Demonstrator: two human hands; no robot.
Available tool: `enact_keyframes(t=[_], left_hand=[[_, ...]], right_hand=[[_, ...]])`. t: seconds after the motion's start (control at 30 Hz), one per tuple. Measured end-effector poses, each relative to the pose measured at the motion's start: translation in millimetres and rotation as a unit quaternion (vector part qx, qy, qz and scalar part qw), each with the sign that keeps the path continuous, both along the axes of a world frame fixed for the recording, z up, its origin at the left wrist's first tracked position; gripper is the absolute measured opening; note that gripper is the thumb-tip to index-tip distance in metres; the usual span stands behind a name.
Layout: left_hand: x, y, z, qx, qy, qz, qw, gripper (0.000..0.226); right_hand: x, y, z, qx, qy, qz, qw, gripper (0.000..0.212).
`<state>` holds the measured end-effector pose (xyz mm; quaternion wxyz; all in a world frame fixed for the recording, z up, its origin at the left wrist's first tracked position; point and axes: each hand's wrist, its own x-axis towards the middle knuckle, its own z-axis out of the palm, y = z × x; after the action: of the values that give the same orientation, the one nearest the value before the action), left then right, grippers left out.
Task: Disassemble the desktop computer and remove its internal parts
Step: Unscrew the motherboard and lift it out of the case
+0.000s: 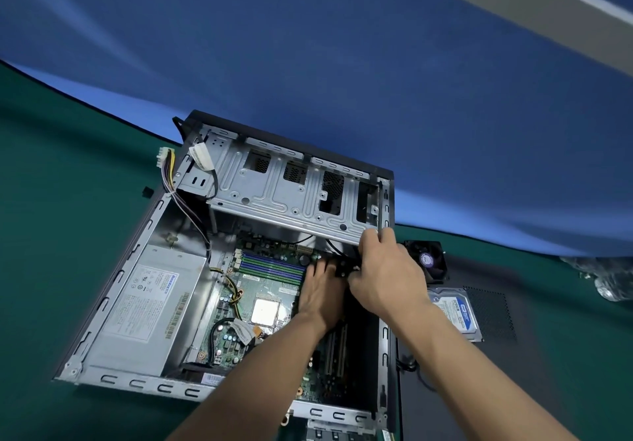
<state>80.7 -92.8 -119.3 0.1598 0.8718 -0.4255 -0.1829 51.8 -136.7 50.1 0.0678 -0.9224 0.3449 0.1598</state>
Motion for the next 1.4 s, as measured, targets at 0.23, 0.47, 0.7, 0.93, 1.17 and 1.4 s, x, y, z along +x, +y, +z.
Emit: enact_keyframes(t=[0.23, 0.47, 0.7, 0.93, 1.17, 1.4], left_hand=[[-1.3, -0.5, -0.4, -0.016, -0.001, 0.020, 1.000, 0.020], [-0.3, -2.3, -4.4, -0.006, -0.001, 0.003, 1.000, 0.031], [1.3, -0.2, -5.8, -0.016, -0.003, 0.003, 1.000, 0.032], [3.2, -0.1, -3.5, -0.014, 0.019, 0.001, 1.000, 0.025], [2.3, 0.5, -2.5, -0.010, 0.010, 0.001, 1.000, 0.026], [0.9, 0.4, 2.2, -0.040, 0.024, 0.025, 0.999, 0.019]], right_hand=[[1.9, 2.9, 0.3, 0.004, -0.010, 0.003, 1.000, 0.035], [-0.6, -5.4, 2.3, 0.036, -0.023, -0.026, 0.999, 0.037], [-2.0, -2.8, 1.0, 0.038, -0.038, -0.026, 0.998, 0.035], [-3.3, -0.5, -0.2, -0.001, -0.032, -0.032, 0.999, 0.037], [-1.4, 0.2, 1.9, 0.036, -0.040, -0.036, 0.998, 0.028], [0.2, 1.6, 3.1, 0.027, -0.008, -0.012, 1.000, 0.035]])
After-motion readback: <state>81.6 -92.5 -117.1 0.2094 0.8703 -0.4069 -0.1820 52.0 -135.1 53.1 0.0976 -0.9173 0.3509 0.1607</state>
